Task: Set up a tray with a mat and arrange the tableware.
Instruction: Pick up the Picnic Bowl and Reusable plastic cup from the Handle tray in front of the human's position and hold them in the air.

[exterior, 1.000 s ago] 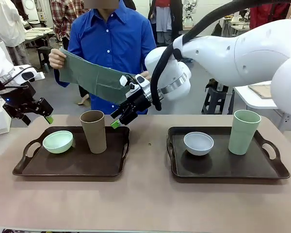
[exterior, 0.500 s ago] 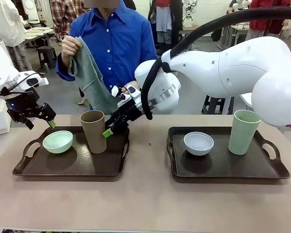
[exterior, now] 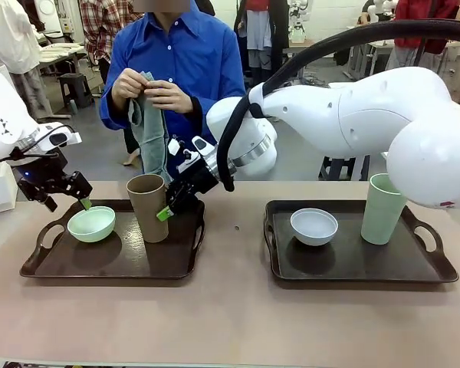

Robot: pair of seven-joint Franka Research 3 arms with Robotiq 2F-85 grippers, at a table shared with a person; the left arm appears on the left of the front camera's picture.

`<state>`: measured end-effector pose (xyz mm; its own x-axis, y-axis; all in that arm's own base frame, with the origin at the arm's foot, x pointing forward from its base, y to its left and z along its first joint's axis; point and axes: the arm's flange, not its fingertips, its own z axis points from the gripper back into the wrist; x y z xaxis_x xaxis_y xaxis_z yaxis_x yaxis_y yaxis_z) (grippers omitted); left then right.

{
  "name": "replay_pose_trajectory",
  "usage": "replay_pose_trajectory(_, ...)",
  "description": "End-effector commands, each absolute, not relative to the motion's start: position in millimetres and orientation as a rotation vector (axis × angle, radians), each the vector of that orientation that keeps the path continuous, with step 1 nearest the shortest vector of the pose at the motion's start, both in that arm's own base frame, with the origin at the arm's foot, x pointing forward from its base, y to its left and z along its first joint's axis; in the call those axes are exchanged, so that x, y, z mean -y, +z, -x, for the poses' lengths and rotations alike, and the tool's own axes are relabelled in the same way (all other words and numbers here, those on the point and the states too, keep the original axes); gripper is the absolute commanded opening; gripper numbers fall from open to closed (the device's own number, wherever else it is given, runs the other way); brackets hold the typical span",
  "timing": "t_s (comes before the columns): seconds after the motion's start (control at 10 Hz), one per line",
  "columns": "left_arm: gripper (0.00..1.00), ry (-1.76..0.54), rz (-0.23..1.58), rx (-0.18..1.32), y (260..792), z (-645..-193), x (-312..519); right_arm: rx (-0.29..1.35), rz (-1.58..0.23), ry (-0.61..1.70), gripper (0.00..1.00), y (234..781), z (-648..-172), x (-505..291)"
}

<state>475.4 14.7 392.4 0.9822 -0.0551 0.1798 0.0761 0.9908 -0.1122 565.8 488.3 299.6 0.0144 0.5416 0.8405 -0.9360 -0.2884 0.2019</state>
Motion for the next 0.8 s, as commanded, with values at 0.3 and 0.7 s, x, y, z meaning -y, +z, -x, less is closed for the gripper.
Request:
replay_pose_trajectory(0.3,1.00,-0.054,0.124,0.154,381.7,-494.6,-2.9,0.446,-1.091,1.596,1.00,292.2,-582.5,-516.3)
replay_pose_trajectory(0.7,1.00,0.003,0.100,0.114,367.9,-506.7,-7.9,0.411,-1.096,1.609,1.00,291.4,-580.8,-525.2)
